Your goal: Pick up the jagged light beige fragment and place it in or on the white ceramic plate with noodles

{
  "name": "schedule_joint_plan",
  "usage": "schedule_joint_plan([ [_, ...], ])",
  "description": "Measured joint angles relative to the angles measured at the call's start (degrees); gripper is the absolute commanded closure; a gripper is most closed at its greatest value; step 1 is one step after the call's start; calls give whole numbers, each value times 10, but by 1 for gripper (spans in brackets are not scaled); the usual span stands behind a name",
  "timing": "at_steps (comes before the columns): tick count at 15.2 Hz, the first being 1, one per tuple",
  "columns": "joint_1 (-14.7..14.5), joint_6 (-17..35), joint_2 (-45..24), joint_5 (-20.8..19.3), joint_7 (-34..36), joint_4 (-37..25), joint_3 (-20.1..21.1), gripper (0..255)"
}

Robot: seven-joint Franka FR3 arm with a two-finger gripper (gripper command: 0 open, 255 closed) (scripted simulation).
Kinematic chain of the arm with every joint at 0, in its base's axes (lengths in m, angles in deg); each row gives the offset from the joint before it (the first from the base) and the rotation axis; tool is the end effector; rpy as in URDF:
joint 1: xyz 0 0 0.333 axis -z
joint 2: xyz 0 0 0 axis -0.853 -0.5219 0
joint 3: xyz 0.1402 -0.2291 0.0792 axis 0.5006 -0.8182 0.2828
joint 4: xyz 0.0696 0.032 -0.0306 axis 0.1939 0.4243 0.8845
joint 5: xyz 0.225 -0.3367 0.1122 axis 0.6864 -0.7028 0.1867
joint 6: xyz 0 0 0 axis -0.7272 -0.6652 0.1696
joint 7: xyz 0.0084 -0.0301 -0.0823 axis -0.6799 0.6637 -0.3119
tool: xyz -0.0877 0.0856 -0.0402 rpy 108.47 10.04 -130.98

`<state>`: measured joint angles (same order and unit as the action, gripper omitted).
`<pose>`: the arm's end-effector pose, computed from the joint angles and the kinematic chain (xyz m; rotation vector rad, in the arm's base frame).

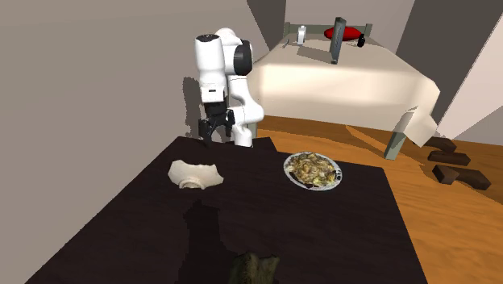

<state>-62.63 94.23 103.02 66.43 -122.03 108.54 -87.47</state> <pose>0.4375 -0.1601 0.5489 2.9116 1.0492 0.2002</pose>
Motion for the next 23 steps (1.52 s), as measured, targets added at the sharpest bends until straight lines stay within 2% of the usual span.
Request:
schedule_joint_plan([
  [7, -46, 31, -123, 31, -205, -138, -78, 0],
  [11, -63, 33, -203, 80, -328, -231, -120, 0],
  [15, -63, 20, -289, 146, -442, -333, -148, 0],
  [23, -62, 66, -311, 163, -466, -307, -149, 0],
])
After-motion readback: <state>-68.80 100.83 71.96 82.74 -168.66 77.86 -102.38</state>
